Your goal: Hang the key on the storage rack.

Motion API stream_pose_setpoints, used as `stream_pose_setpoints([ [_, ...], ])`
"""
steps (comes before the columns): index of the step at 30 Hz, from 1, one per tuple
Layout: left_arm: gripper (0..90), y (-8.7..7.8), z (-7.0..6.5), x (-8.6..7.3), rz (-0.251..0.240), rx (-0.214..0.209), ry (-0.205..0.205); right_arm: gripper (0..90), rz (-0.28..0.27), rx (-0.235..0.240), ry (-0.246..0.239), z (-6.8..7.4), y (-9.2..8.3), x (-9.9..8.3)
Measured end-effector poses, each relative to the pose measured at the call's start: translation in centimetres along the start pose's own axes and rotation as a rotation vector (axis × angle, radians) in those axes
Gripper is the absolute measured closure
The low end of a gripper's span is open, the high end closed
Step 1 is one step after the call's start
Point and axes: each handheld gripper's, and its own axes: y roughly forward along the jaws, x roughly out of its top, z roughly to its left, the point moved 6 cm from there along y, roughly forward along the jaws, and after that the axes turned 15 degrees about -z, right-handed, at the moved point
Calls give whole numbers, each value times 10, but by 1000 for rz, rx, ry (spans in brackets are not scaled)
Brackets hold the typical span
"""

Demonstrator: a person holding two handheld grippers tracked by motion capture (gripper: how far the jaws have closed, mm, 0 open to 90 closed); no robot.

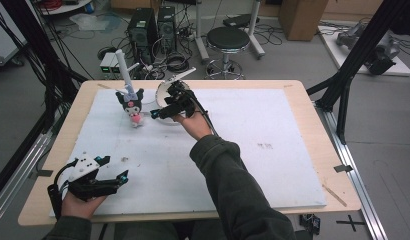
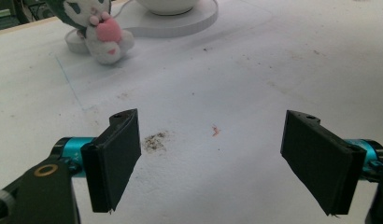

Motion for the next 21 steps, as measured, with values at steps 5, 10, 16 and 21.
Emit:
stream_pose_setpoints([
  [5,203,0,0,0,0,-1,-1,157,-11,-3,-13,1,-8,3],
  [10,203,0,0,0,-2,-2,-1,125,-21,-11,-29,2,-16,5],
  [16,202,0,0,0,0,-2,-2,123,-41,-16,-27,3,-24,8],
  [21,202,0,0,0,3,-2,-3,121,-62,-19,-25,2,-32,7],
])
